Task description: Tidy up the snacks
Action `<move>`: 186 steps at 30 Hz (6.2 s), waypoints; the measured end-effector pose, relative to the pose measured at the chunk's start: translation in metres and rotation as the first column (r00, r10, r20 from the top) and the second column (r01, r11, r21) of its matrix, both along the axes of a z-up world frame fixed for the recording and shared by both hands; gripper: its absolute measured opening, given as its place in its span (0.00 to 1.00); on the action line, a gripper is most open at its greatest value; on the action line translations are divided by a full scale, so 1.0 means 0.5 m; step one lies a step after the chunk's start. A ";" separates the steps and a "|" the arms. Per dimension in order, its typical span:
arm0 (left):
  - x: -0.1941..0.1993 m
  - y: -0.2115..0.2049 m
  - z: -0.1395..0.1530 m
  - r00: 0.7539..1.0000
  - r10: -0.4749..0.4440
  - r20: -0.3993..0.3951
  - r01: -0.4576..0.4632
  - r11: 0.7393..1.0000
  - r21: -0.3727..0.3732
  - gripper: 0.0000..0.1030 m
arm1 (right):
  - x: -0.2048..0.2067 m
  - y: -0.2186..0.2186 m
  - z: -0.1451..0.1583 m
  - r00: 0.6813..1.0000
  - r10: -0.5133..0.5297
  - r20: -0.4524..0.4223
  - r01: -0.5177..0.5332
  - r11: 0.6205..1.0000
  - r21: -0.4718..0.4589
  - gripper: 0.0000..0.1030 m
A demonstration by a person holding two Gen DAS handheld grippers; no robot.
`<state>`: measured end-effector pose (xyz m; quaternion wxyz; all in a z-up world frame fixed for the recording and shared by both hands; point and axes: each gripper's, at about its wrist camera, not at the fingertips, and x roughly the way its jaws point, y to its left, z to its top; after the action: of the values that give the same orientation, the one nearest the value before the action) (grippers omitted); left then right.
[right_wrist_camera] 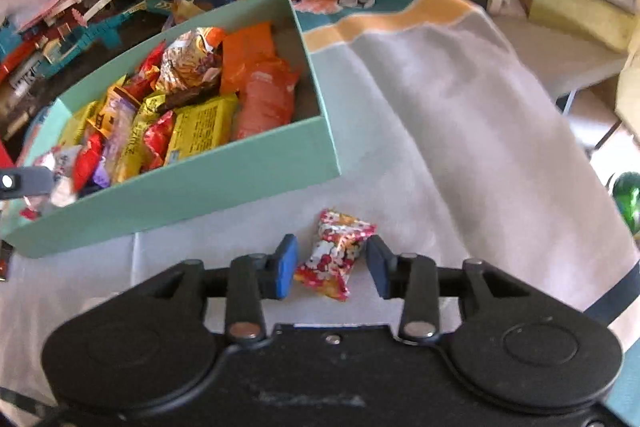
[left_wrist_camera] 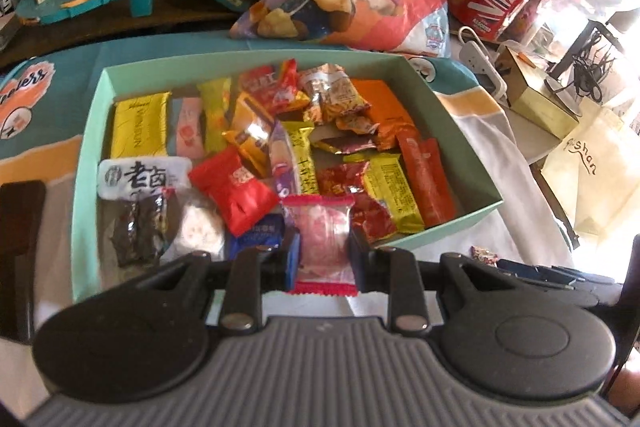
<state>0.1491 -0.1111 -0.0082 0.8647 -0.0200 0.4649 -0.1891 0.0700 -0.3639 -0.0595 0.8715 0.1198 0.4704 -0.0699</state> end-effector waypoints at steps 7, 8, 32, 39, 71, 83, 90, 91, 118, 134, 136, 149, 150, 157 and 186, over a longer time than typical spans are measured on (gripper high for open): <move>-0.010 0.012 0.001 1.000 0.015 -0.002 -0.015 1.000 -0.009 0.24 | -0.013 0.024 -0.005 0.998 0.056 0.001 -0.055 0.996 -0.063 0.18; -0.012 0.012 0.003 1.000 0.015 0.000 -0.015 1.000 -0.010 0.24 | -0.017 0.022 0.001 0.998 0.057 0.004 -0.056 0.997 -0.052 0.18; 0.188 -0.105 0.041 0.995 -0.028 0.093 0.024 0.999 0.048 0.30 | 0.226 -0.011 0.166 0.964 0.155 0.215 -0.161 0.987 0.010 0.23; 0.212 -0.112 0.004 0.995 0.038 0.089 -0.046 0.995 0.084 0.94 | 0.259 -0.011 0.133 0.963 0.142 0.229 -0.142 0.990 -0.014 0.95; -0.084 0.089 0.102 0.968 0.187 0.165 -0.211 0.968 0.136 1.00 | 0.026 0.099 0.254 0.945 0.207 0.251 -0.212 0.977 -0.008 1.00; -0.160 0.171 0.048 0.953 0.280 0.118 -0.295 0.946 0.132 1.00 | -0.043 0.136 0.200 0.962 0.216 0.167 -0.213 0.976 -0.034 1.00; -0.165 0.184 0.012 0.950 0.301 0.083 -0.310 0.937 0.159 1.00 | -0.052 0.152 0.164 0.968 0.224 0.116 -0.223 0.974 -0.026 1.00; -0.165 0.184 0.010 0.951 0.300 0.080 -0.309 0.938 0.158 1.00 | -0.053 0.152 0.161 0.969 0.221 0.111 -0.220 0.975 -0.024 1.00; -0.123 0.174 -0.019 0.950 0.308 0.049 -0.310 0.919 0.244 1.00 | -0.017 0.140 0.118 0.985 0.169 0.028 -0.168 0.986 -0.018 1.00; -0.087 0.169 -0.032 0.955 0.296 0.029 -0.294 0.923 0.247 1.00 | 0.021 0.136 0.093 0.988 0.151 -0.012 -0.152 0.988 -0.029 1.00; -0.084 0.169 -0.034 0.955 0.296 0.024 -0.293 0.924 0.245 1.00 | 0.022 0.136 0.094 0.988 0.153 -0.013 -0.154 0.988 -0.031 1.00; -0.074 0.163 -0.045 0.957 0.291 0.000 -0.283 0.928 0.243 1.00 | 0.030 0.135 0.090 0.988 0.151 -0.026 -0.151 0.988 -0.036 1.00; -0.073 0.163 -0.045 0.956 0.292 -0.001 -0.283 0.928 0.243 1.00 | 0.030 0.136 0.089 0.988 0.150 -0.027 -0.151 0.988 -0.036 1.00; -0.072 0.163 -0.044 0.957 0.290 0.003 -0.282 0.929 0.240 1.00 | 0.031 0.136 0.089 0.988 0.151 -0.030 -0.153 0.988 -0.038 1.00; -0.082 0.166 -0.037 0.965 0.261 0.020 -0.259 0.942 0.214 1.00 | 0.030 0.126 0.084 0.989 0.142 -0.031 -0.143 0.989 -0.040 1.00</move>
<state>0.1081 -0.0282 -0.0268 0.8772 0.0115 0.4794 -0.0219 0.0850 -0.3009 -0.0173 0.8700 0.0666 0.4882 -0.0190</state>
